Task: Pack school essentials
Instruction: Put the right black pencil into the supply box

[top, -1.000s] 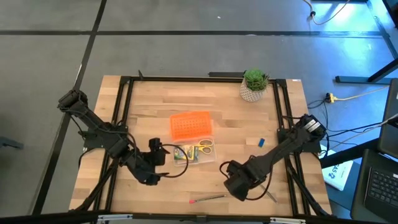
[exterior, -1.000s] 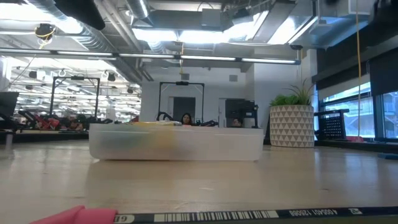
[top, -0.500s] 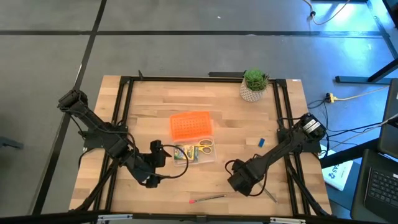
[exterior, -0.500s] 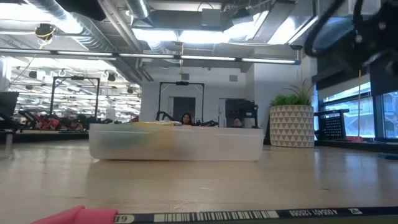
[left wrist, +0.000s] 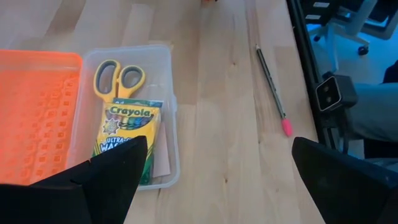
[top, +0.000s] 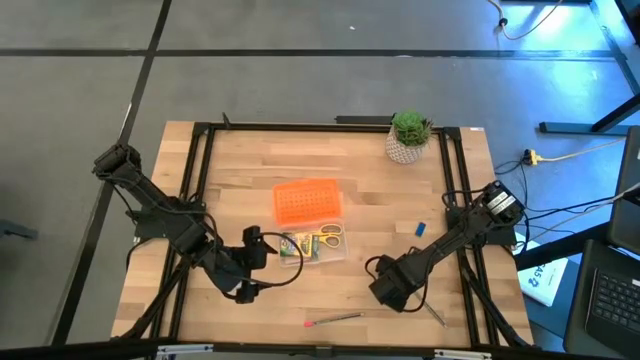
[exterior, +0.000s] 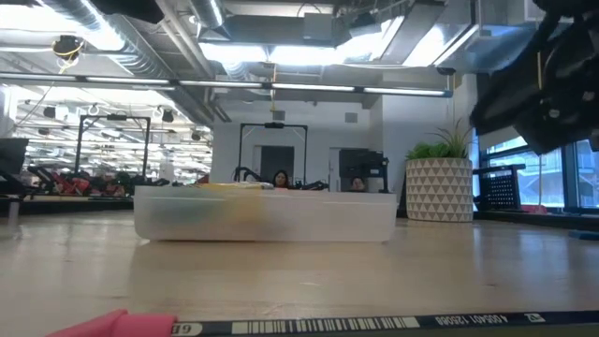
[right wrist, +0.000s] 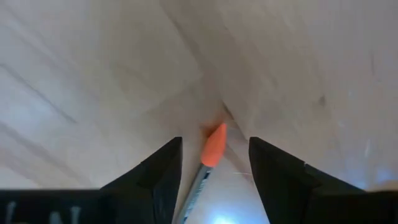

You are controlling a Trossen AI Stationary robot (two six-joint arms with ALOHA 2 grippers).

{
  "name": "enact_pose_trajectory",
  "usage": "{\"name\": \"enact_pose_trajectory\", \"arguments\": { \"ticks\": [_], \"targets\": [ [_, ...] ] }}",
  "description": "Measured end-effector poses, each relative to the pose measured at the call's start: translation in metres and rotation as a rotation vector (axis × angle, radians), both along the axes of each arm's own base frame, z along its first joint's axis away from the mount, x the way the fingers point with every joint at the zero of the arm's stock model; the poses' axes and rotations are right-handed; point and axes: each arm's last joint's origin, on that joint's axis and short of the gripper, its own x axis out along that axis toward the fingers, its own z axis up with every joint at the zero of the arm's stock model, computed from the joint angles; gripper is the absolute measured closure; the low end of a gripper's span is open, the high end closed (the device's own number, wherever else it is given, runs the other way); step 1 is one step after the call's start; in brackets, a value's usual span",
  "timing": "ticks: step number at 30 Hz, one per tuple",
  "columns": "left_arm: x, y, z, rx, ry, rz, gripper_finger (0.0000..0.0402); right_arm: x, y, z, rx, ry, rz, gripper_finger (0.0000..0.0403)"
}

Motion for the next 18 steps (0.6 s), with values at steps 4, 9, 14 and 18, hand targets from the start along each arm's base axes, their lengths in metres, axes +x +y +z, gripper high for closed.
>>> {"name": "enact_pose_trajectory", "arguments": {
  "ticks": [4,9,14,18],
  "targets": [
    [0.0003,-0.0003,0.0004,-0.004,-0.005,0.000,0.0007,-0.0033,-0.0024,-0.0041,-0.008,0.014,0.007,0.0223],
    [0.0003,-0.0003,0.0004,-0.004,-0.005,0.000,0.0007,-0.0057,-0.0037,-0.0086,0.025,0.013,0.019,0.0225],
    [0.0005,-0.0001,0.0004,-0.004,-0.005,0.001,0.0007,-0.0048,-0.0033,-0.0092,0.038,-0.003,0.069,0.0225],
    [0.0005,-0.0001,0.0004,-0.004,-0.005,0.001,0.0007,-0.0049,-0.0032,-0.0095,0.036,-0.002,0.070,0.0225]
  ]
}}
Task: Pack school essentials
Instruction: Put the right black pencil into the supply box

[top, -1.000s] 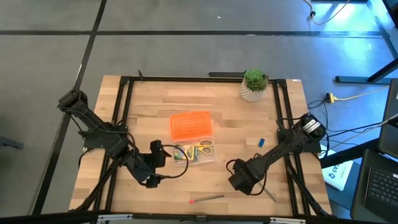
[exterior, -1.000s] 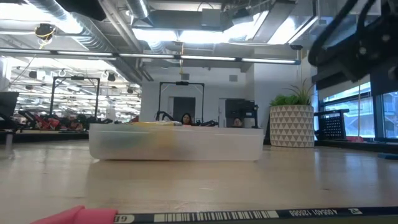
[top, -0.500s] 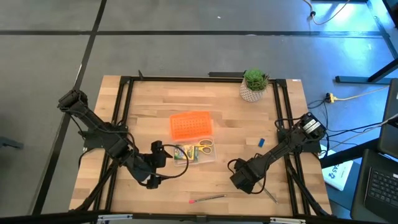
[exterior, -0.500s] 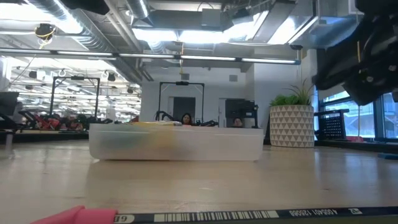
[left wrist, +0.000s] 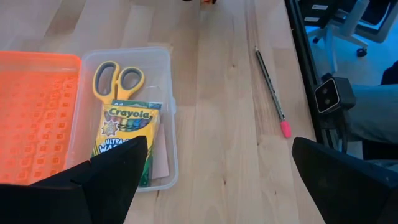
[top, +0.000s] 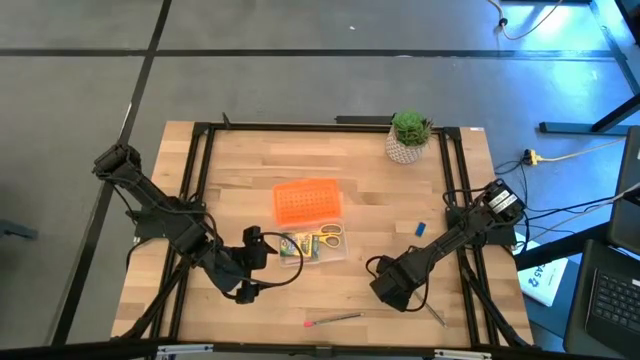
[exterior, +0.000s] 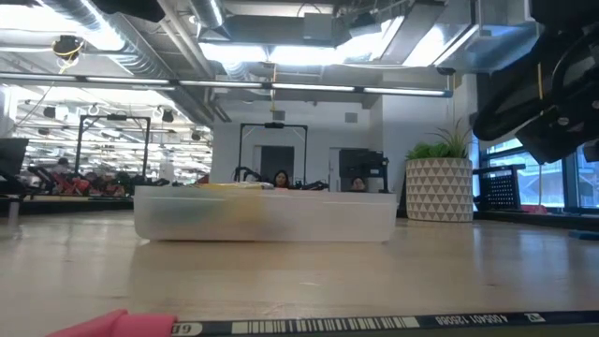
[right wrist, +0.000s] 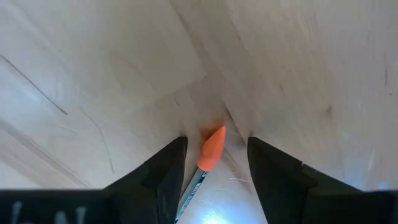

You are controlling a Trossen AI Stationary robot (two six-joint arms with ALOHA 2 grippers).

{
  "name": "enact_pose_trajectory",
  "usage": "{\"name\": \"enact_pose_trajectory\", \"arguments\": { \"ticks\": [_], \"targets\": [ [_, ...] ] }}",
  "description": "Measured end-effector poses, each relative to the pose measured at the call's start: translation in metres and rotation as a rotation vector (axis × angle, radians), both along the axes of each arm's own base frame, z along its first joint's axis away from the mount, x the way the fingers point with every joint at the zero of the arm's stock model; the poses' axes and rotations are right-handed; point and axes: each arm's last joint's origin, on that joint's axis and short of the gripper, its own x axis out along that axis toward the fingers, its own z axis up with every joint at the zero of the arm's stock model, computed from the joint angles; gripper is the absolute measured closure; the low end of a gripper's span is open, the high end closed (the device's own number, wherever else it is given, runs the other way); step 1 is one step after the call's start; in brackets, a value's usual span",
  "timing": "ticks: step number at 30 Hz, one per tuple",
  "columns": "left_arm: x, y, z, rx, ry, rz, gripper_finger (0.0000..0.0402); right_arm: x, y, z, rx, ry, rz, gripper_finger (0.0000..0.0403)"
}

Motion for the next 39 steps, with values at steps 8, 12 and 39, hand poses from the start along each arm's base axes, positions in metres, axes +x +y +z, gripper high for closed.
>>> {"name": "enact_pose_trajectory", "arguments": {
  "ticks": [8,12,39],
  "targets": [
    [0.0000,0.0000,0.0000,0.000,0.000,0.000,0.0007,0.0003,0.0004,-0.0008,-0.002,-0.002,-0.021,0.0238],
    [0.0000,0.0000,0.0000,0.000,0.000,0.000,0.0007,0.0008,0.0008,-0.0009,0.004,-0.007,-0.010,0.0259],
    [0.0000,0.0000,-0.0002,0.002,0.001,-0.001,0.0007,0.0031,0.0019,-0.0022,-0.010,-0.051,0.002,0.0349]
  ]
}}
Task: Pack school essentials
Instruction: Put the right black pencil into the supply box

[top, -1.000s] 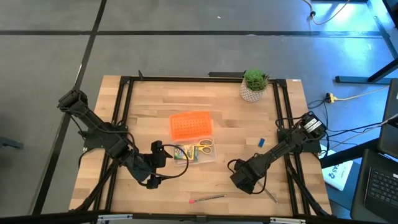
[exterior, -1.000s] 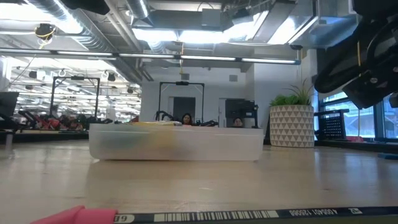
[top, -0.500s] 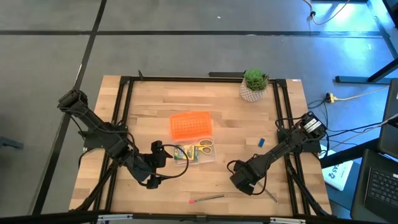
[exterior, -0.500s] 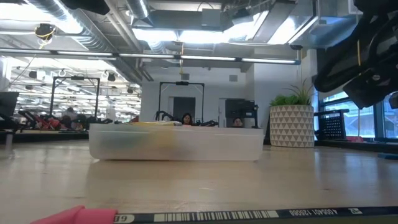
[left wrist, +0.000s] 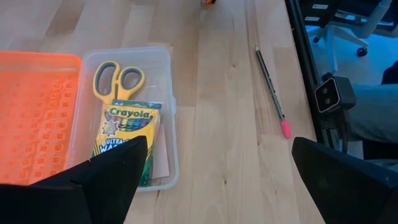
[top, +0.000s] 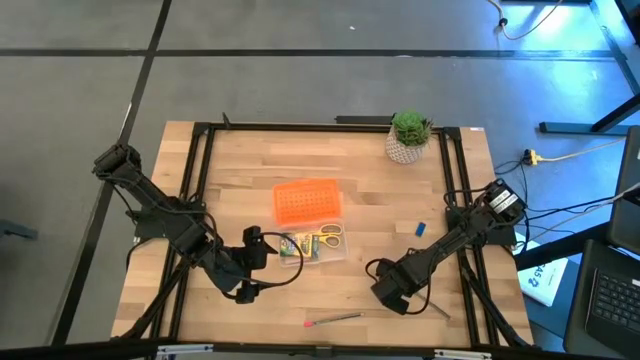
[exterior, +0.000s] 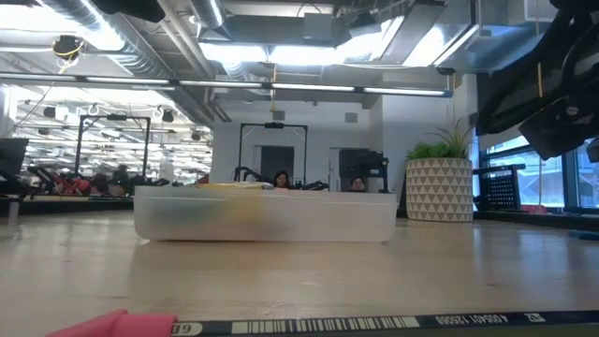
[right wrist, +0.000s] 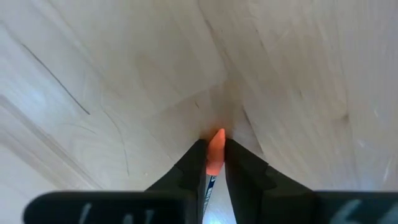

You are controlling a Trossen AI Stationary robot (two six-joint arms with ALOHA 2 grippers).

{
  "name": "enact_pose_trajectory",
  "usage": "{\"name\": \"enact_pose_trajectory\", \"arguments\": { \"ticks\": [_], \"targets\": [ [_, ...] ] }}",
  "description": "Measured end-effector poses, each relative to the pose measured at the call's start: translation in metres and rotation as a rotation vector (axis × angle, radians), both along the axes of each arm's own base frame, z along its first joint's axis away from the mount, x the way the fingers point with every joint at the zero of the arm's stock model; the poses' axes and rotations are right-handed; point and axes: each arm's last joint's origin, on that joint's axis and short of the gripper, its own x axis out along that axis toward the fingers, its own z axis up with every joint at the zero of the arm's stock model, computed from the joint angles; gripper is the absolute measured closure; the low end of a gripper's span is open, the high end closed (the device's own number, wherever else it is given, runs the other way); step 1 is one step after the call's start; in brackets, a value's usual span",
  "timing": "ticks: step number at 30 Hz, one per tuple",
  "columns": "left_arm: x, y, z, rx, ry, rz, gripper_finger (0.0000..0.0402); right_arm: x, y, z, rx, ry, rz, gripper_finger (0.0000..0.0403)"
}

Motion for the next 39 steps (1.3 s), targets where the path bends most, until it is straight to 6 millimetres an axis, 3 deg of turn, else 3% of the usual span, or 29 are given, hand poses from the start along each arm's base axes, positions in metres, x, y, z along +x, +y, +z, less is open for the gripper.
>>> {"name": "enact_pose_trajectory", "arguments": {
  "ticks": [12,17,25,34,39],
  "targets": [
    [0.000,0.000,0.000,0.002,0.001,-0.001,0.0007,0.000,0.000,0.000,0.004,0.009,-0.034,0.0348],
    [0.000,0.000,0.000,0.006,0.001,-0.005,0.0007,0.010,0.002,0.009,-0.002,-0.007,-0.038,0.0348],
    [0.000,0.000,0.000,0.007,0.002,-0.005,0.0007,0.044,-0.007,0.041,0.024,-0.126,0.021,0.0348],
    [0.000,0.000,-0.001,0.009,0.005,-0.004,0.0007,0.085,-0.042,0.099,-0.083,-0.274,0.168,0.0348],
    [0.000,0.000,-0.001,0.009,0.005,-0.004,0.0007,0.107,-0.061,0.128,-0.126,-0.400,0.341,0.0348]
  ]
}}
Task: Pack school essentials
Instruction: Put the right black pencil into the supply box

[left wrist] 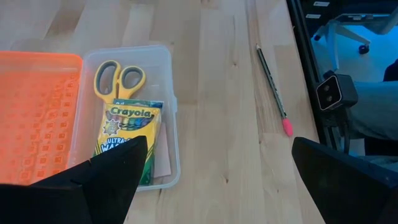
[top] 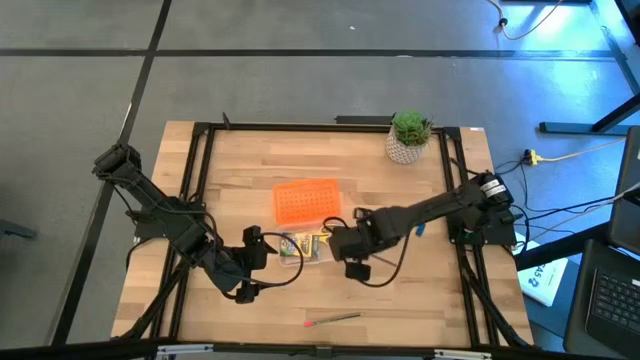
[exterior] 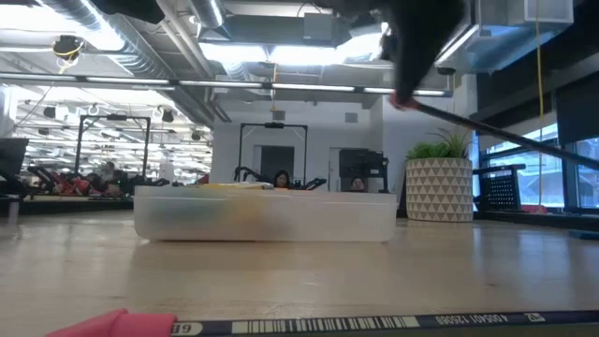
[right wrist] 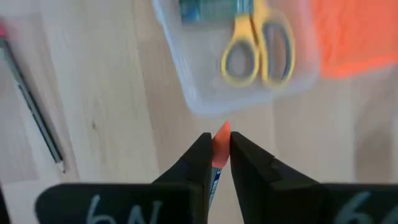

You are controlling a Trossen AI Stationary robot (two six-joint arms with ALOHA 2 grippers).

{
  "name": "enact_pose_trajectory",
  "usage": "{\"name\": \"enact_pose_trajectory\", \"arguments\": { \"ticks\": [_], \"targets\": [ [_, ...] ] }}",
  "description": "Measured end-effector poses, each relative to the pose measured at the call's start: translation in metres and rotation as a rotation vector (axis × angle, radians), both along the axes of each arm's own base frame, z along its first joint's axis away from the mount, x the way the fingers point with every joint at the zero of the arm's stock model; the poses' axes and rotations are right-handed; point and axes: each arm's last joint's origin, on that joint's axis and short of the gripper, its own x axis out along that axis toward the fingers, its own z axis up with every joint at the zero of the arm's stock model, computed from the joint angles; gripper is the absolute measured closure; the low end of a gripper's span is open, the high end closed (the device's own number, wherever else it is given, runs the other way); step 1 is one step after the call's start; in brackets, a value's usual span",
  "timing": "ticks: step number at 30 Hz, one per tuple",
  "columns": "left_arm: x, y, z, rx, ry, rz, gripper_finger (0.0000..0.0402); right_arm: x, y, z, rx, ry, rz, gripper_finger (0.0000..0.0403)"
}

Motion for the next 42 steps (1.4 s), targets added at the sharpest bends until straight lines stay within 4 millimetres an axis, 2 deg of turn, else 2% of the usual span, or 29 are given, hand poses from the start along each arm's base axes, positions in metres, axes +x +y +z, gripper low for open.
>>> {"name": "enact_pose_trajectory", "arguments": {
  "ticks": [12,23,26,29,37,42],
  "targets": [
    [0.000,0.000,0.000,0.002,-0.002,0.013,0.0007,0.035,-0.041,0.047,-0.151,-0.267,0.198,0.0348],
    [-0.003,0.006,0.006,-0.019,-0.019,0.041,0.0007,0.056,-0.049,0.065,-0.214,-0.506,0.298,0.0348],
    [-0.003,0.007,0.006,-0.014,-0.015,0.042,0.0007,0.062,-0.052,0.060,-0.216,-0.564,0.313,0.0348],
    [-0.004,0.007,0.005,-0.009,-0.009,0.042,0.0007,0.065,-0.057,0.044,-0.191,-0.586,0.328,0.0348],
    [-0.004,0.008,0.004,0.002,0.002,0.040,0.0007,0.062,-0.075,0.010,-0.181,-0.509,0.282,0.0348],
    [-0.004,0.008,0.004,0.002,0.002,0.040,0.0007,0.061,-0.079,0.005,-0.182,-0.503,0.272,0.0348]
  ]
}}
